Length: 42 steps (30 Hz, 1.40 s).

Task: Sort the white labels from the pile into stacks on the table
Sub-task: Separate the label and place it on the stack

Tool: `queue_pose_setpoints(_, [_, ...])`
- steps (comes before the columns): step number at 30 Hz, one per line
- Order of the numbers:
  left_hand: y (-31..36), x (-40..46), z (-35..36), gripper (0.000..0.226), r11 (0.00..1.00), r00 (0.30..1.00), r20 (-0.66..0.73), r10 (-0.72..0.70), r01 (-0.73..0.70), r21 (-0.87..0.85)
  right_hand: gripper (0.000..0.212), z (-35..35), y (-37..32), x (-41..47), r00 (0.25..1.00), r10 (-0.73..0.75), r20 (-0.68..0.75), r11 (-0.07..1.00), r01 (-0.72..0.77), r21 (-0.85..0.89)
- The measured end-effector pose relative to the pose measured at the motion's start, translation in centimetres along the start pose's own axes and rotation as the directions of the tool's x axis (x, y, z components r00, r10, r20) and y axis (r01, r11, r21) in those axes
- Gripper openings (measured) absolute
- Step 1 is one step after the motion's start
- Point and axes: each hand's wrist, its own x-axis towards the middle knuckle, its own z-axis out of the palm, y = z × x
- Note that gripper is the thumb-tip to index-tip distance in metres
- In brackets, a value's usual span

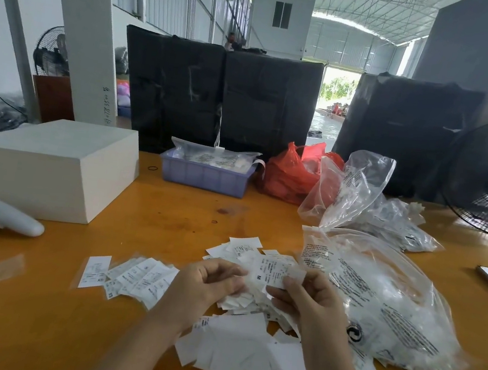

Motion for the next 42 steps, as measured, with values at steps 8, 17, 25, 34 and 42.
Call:
queue_pose_setpoints(8, [-0.1,0.1,0.0,0.015,0.998,0.998,-0.052,0.043,-0.041,0.049,0.007,0.2,0.3,-0.3,0.995,-0.055,0.079,0.968,0.073,-0.239])
queue_pose_setpoints(17, [-0.4,0.1,0.1,0.017,0.991,0.998,0.015,0.068,-0.069,0.113,0.008,-0.2,0.3,0.0,0.995,-0.006,0.095,0.973,0.028,-0.23])
queue_pose_setpoints(25, [-0.8,0.2,0.0,0.014,0.982,0.993,0.007,0.122,-0.121,0.148,0.008,-0.4,0.0,0.3,0.988,0.151,0.017,0.987,-0.15,-0.065])
queue_pose_setpoints(34, [-1.1,0.2,0.1,0.007,0.954,0.987,-0.004,0.162,-0.155,0.258,0.009,0.4,0.7,-0.2,0.998,0.06,-0.005,0.986,-0.06,-0.158])
queue_pose_setpoints(42, [-0.5,0.0,0.1,0.022,0.982,0.992,0.024,0.124,-0.126,0.14,0.004,0.2,0.1,-0.4,1.0,-0.002,-0.005,0.984,0.001,-0.181])
